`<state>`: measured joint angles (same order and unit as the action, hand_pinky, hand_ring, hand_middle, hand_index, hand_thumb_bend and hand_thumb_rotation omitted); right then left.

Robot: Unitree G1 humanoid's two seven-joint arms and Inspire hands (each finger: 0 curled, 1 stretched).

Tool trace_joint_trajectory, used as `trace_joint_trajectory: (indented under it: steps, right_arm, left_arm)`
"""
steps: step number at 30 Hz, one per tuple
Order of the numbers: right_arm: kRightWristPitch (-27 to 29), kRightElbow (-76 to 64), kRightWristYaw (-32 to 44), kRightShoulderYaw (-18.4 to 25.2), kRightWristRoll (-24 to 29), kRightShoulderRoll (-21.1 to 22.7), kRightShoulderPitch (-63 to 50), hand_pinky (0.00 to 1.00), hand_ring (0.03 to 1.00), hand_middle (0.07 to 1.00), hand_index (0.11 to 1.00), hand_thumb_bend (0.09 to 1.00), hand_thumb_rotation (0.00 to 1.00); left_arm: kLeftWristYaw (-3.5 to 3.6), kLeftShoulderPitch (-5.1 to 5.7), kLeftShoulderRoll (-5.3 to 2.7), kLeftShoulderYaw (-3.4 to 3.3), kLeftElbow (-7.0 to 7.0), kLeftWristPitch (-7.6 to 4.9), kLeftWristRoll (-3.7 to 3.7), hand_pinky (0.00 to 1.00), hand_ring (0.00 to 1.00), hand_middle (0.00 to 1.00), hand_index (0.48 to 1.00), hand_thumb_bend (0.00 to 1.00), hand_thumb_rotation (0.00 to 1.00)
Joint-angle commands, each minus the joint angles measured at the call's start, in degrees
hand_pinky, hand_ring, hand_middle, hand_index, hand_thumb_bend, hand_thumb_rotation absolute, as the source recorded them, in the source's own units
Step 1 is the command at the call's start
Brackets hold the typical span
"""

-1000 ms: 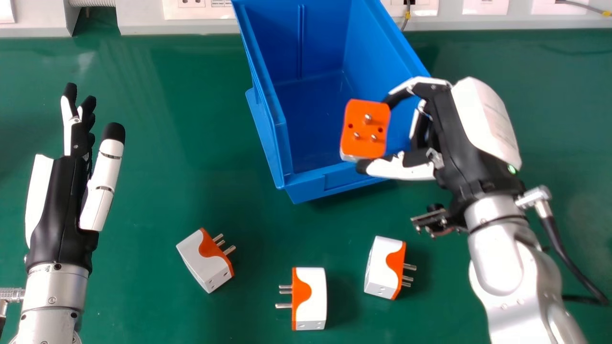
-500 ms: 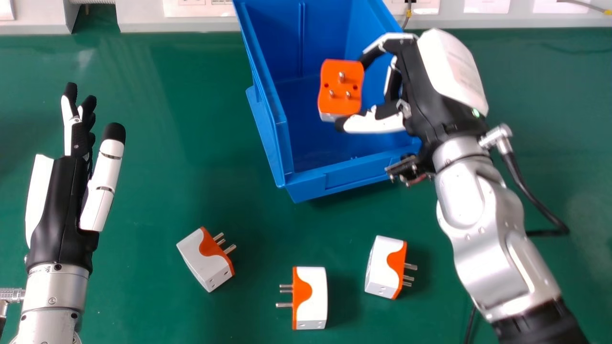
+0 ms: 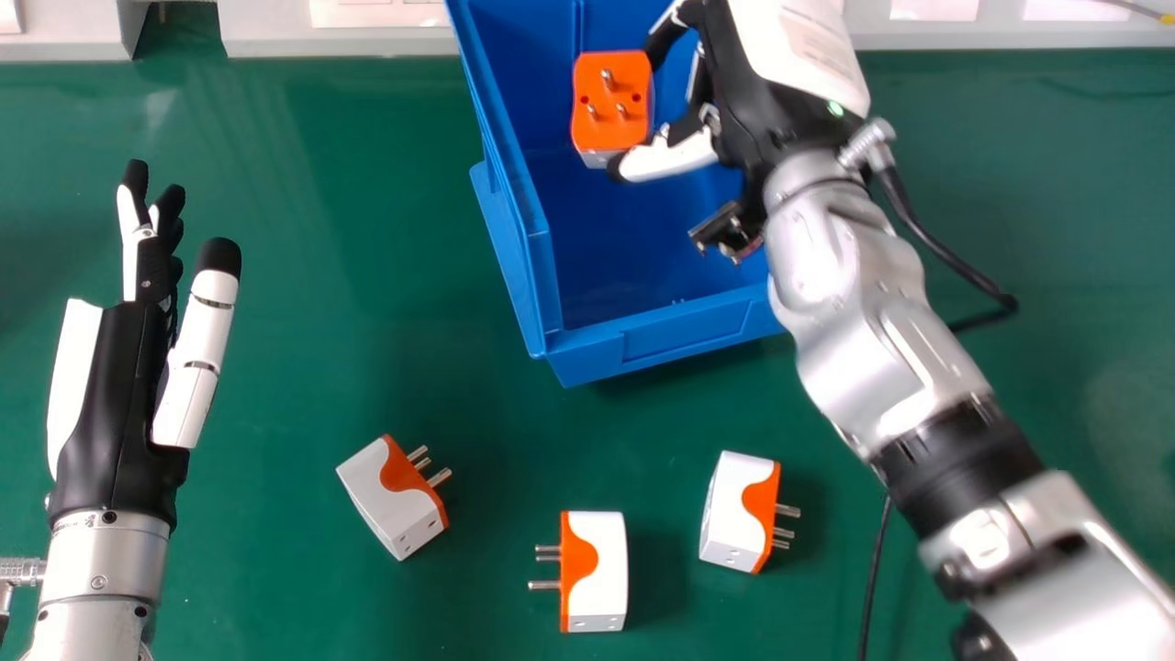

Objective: Pick all objects and put in blue box

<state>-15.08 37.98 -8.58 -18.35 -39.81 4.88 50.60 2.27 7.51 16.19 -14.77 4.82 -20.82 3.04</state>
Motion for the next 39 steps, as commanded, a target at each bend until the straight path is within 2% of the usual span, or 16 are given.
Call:
trace_joint_trajectory:
  steps: [1, 4, 9, 10, 11, 13, 16, 23, 24, 27, 34, 38, 39]
  right_arm:
    - [1.1, 3.1, -1.6, -0.6, 0.2, -0.3, 5.7, 0.41, 0.508, 0.534, 0.478, 0.277, 0.19]
    - [1.0, 8.3, -1.9, -1.9, -0.3, -0.6, 9.1, 0.45, 0.56, 0.583, 0.52, 0.265, 0.19]
    - [2.4, 14.5, -3.5, -3.4, 0.0, -1.0, 12.3, 0.42, 0.536, 0.564, 0.484, 0.256, 0.2]
    - [2.6, 15.6, -4.1, -3.5, 0.1, -1.3, 12.7, 0.38, 0.483, 0.52, 0.454, 0.26, 0.19]
    - [2.7, 16.8, -4.7, -3.7, 0.1, -1.6, 13.1, 0.38, 0.483, 0.52, 0.454, 0.26, 0.19]
    - [2.5, 19.5, -5.1, -4.1, 0.1, -2.1, 14.1, 0.27, 0.351, 0.401, 0.365, 0.285, 0.15]
    - [2.1, 22.2, -4.5, -4.6, 0.4, -2.6, 15.4, 0.25, 0.316, 0.365, 0.333, 0.3, 0.13]
    - [3.8, 23.8, -4.1, -3.7, 3.4, -3.1, 15.6, 0.31, 0.396, 0.42, 0.386, 0.307, 0.09]
    - [4.1, 23.9, -4.3, -3.6, 3.7, -3.1, 15.5, 0.32, 0.405, 0.429, 0.41, 0.348, 0.07]
    - [4.7, 24.4, -4.7, -3.6, 4.6, -3.2, 15.3, 0.33, 0.417, 0.439, 0.426, 0.381, 0.06]
    - [4.4, 24.3, -2.4, -4.6, 5.1, -2.9, 14.4, 0.33, 0.439, 0.471, 0.45, 0.442, 0.03]
    - [5.2, 24.2, -1.1, -6.0, 4.4, -2.0, 14.1, 0.33, 0.439, 0.471, 0.45, 0.442, 0.03]
    - [5.2, 24.1, -1.0, -6.2, 4.3, -1.9, 14.1, 0.38, 0.508, 0.54, 0.459, 0.452, 0.05]
  left_arm:
    - [-0.06, -0.08, -0.12, -0.17, -1.06, -0.5, -0.77, 1.0, 1.0, 1.0, 1.0, 0.46, 1.0]
    - [-0.02, 0.07, -0.2, -0.08, -1.28, -0.41, -1.11, 1.0, 1.0, 1.0, 1.0, 0.45, 1.0]
    - [0.05, 0.59, -0.41, 0.15, -2.15, -0.29, -1.31, 1.0, 1.0, 1.0, 1.0, 0.45, 1.0]
    - [0.06, 0.58, -0.4, 0.19, -2.22, -0.31, -1.28, 1.0, 1.0, 1.0, 1.0, 0.44, 1.0]
    - [0.08, 0.56, -0.4, 0.23, -2.3, -0.32, -1.28, 1.0, 1.0, 1.0, 1.0, 0.44, 1.0]
    - [0.08, 0.66, -0.41, 0.24, -2.48, -0.3, -1.31, 1.0, 1.0, 1.0, 1.0, 0.45, 1.0]
    - [0.03, 0.83, -0.46, 0.21, -2.75, -0.21, -1.36, 1.0, 1.0, 1.0, 1.0, 0.45, 1.0]
    - [-0.18, 1.28, -0.8, 0.28, -3.54, 0.02, -1.28, 1.0, 1.0, 1.0, 1.0, 0.45, 1.0]
    - [-0.23, 1.27, -0.86, 0.32, -3.65, 0.11, -1.19, 1.0, 1.0, 1.0, 1.0, 0.44, 1.0]
    - [-0.3, 1.16, -1.01, 0.33, -3.73, 0.33, -1.0, 1.0, 1.0, 1.0, 1.0, 0.44, 1.0]
    - [-0.7, 1.22, -1.47, 0.39, -4.19, 0.57, -0.43, 1.0, 1.0, 1.0, 1.0, 0.43, 1.0]
    - [-1.18, 0.95, -1.62, 0.51, -3.86, 0.26, 0.17, 1.0, 1.0, 1.0, 1.0, 0.43, 1.0]
    - [-1.28, 0.89, -1.63, 0.55, -3.81, 0.33, 0.31, 1.0, 1.0, 1.0, 1.0, 0.42, 1.0]
